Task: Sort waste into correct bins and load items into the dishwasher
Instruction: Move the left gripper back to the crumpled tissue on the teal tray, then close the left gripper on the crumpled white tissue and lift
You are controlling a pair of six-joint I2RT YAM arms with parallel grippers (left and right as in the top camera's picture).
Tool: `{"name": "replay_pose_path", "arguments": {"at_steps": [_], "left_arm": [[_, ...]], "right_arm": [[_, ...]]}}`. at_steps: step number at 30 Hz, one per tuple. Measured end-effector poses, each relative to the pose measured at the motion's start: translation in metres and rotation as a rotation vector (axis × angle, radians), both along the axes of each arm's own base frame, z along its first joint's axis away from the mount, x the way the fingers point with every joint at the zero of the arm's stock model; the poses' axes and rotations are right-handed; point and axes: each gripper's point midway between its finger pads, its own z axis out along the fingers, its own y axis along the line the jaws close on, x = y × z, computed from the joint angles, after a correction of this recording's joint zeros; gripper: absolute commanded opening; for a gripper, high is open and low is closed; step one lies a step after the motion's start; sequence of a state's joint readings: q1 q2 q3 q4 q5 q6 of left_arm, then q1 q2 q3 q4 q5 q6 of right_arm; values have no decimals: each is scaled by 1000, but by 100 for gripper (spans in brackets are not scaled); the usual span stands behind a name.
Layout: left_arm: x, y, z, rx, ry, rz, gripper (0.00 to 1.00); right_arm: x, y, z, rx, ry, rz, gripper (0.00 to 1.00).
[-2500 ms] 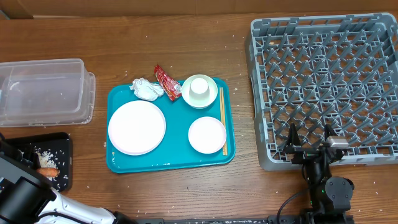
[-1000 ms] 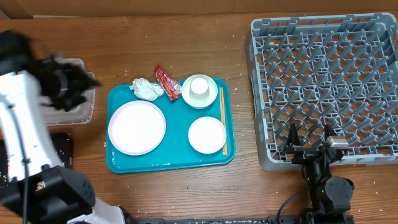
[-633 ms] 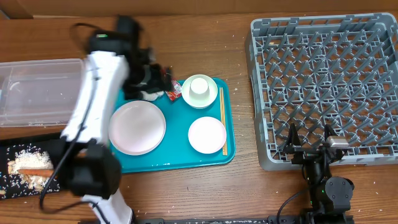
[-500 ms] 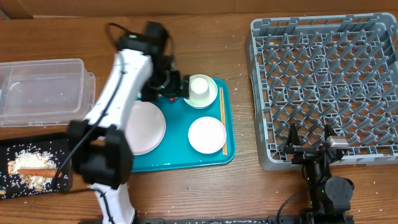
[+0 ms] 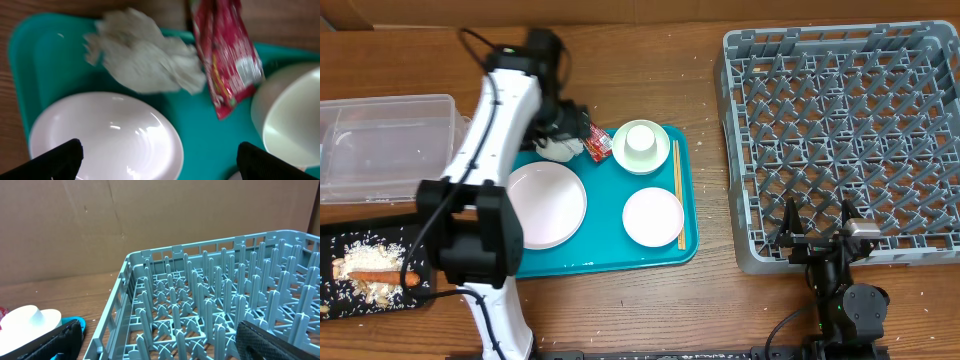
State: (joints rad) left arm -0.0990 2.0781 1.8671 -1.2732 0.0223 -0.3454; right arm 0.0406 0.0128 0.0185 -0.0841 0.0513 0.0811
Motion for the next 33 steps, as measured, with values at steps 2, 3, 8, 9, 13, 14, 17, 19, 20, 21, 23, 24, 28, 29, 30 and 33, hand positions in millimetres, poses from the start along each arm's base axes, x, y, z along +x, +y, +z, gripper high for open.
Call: {"name": "replay_pose_path", "arguments": {"at_steps": [2,3,8,9,13,14,17,19,20,21,23,24,28,29,30,33], "left_arm": [[13,18,2,-7,-47,46,100],[15,24,2,-8,-53,61,100],[18,33,-11,-19,-32,106,100],[19,31,-17,-21,-22,102,100],[24,23,-48,-28,23,99,95],[25,21,-53,-31,26,107,91],[31,20,-57,-32,12,113,88],[32,22,-57,-22,6,120,88],[31,24,-57,-11,7,126,86],[31,25,-57,-3,8,129,83],[31,27,-57,7,7,137,75],[31,28,-57,11,8,138,73],[28,29,-58,21,20,154,68],[28,29,-59,22,23,156,66],[27,29,-59,23,25,156,64],[27,29,-59,26,28,161,50]], "right_arm": [[0,0,0,0,0,0,100],[0,0,0,0,-1,0,100],[0,0,0,0,-1,0,100],[0,0,0,0,-1,0,100],[0,0,0,0,0,0,100],[0,0,0,0,0,0,100],[0,0,0,0,0,0,100],[0,0,0,0,-1,0,100],[0,0,0,0,0,0,100],[0,0,0,0,-1,0,100],[0,0,0,0,0,0,100],[0,0,0,0,0,0,100],[0,0,0,0,0,0,100],[0,0,0,0,-1,0,100],[0,0,0,-1,0,0,100],[0,0,0,0,-1,0,100]]}}
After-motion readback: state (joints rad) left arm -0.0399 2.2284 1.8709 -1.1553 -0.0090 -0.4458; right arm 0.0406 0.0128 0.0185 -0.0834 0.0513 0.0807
